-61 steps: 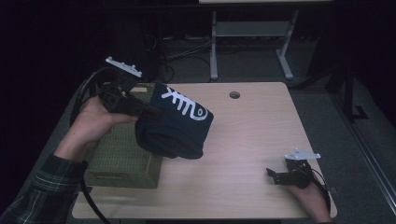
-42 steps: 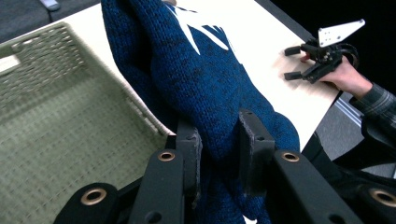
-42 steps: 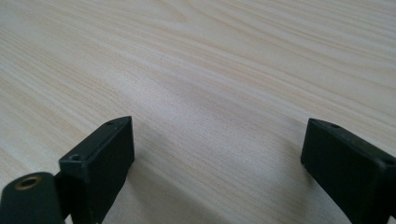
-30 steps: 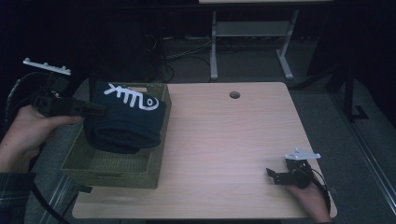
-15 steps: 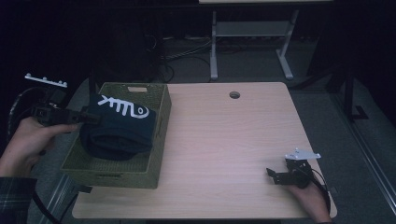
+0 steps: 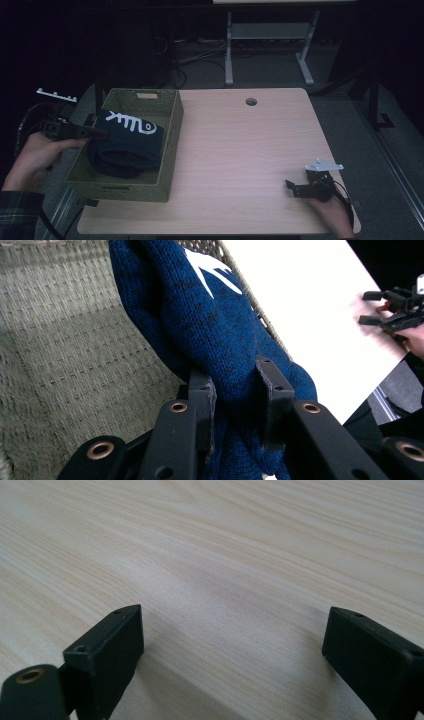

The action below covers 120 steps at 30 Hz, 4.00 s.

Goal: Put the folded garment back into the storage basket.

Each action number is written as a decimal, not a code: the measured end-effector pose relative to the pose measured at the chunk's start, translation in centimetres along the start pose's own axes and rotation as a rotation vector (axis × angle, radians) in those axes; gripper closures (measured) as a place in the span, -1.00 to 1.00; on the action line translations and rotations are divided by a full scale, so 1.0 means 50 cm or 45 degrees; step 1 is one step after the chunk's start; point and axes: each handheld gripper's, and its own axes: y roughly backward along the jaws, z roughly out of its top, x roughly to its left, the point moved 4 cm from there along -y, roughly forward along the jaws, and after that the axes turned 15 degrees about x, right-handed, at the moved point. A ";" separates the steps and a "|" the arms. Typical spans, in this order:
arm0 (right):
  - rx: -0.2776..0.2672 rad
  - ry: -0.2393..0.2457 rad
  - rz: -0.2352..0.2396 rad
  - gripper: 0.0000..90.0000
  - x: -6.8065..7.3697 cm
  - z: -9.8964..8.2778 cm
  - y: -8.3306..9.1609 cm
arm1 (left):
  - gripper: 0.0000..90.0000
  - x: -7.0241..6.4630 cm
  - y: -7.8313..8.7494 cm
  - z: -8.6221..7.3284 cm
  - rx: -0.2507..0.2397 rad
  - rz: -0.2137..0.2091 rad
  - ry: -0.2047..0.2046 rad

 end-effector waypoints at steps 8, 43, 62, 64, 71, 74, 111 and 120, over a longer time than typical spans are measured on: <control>-0.001 -0.001 -0.003 -0.79 0.000 0.000 0.000 | 0.62 0.001 -0.027 0.006 0.023 -0.018 -0.011; 0.000 -0.001 0.000 -0.79 0.000 0.000 0.000 | 0.56 0.109 -0.169 -0.015 0.253 0.179 0.043; -0.001 -0.003 -0.001 -0.79 0.000 0.000 0.000 | 0.28 0.149 -0.218 -0.032 0.308 0.311 0.125; 0.000 -0.005 -0.003 -0.79 -0.001 0.000 0.000 | 0.20 0.149 -0.220 -0.031 0.300 0.308 0.140; 0.000 -0.004 -0.002 -0.79 -0.001 0.000 0.000 | -0.07 0.148 -0.217 -0.028 0.293 0.318 0.158; 0.000 -0.005 -0.003 -0.79 -0.001 0.000 0.000 | -0.18 0.147 -0.213 -0.028 0.283 0.334 0.166; 0.000 -0.005 -0.003 -0.79 -0.001 0.000 0.000 | -0.70 0.029 -0.157 0.037 0.003 0.352 -0.008; -0.002 -0.004 -0.003 -0.79 -0.001 0.000 0.000 | -0.69 -0.040 -0.166 0.063 -0.078 0.339 -0.086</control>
